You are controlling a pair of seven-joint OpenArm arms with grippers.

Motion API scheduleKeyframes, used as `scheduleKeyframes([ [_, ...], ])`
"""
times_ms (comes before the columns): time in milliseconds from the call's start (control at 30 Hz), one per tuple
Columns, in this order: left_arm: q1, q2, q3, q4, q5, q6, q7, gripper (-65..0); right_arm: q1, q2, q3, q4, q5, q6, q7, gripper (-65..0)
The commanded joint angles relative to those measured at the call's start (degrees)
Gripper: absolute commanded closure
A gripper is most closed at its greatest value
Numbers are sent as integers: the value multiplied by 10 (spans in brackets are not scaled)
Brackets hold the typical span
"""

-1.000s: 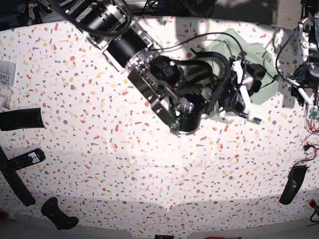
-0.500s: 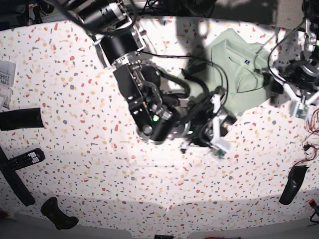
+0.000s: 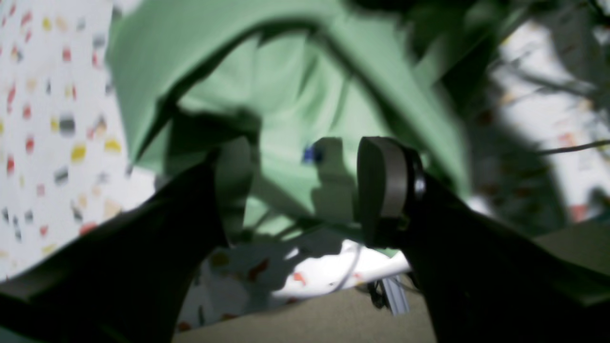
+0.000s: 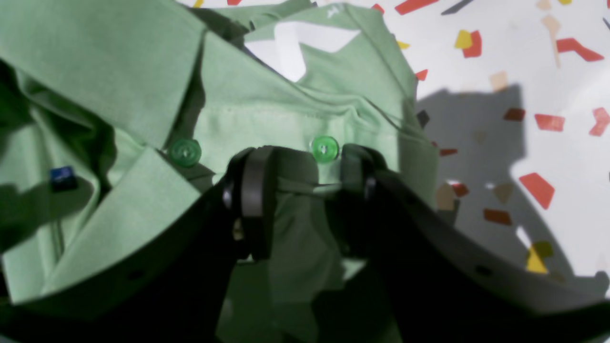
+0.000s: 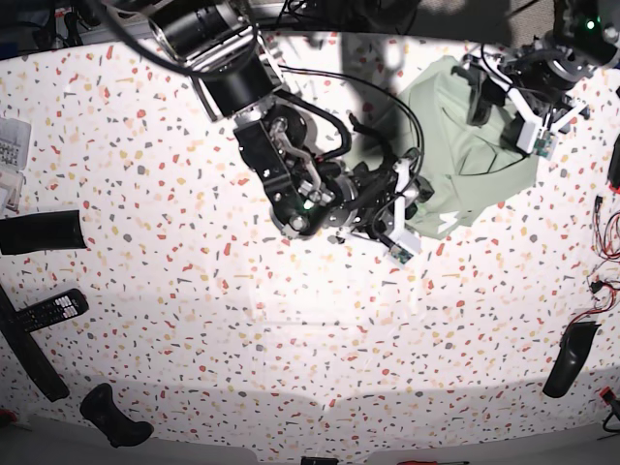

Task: Fold the T-shirt properly
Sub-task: 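Release the shirt and regrasp its collar edge with both grippers, then lift the shirt with both grippers and flip it over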

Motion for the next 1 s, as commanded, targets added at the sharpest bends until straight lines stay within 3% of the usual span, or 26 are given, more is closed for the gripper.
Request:
scheduleKeyframes([
  [0,2,-3,-3,-4,-3,-1,-9,-330,12,-5,-1,8,0,3,-14,-221],
  [167,-15,10,-3,-85,2,-4,-41,-330,16,-5,-1,13,7,3,-52,-221],
  [367,-102,16,-3,-190,28,-6,-41,-330,8,13,-1,34,80,3,-102,-221],
  [567,-185,22,-2,-257,28,-47,-50,-330,-1,44,-1,100,119,3,-151,-221],
  [667,-223,24,2,-282,28,-51,-54,-330,-13,57,-1,137,134,3,-171,-221],
  [967,-333,24,107,-307,28,-74,-59,-330,-72,60,-1,225,137,3,-184,-221],
])
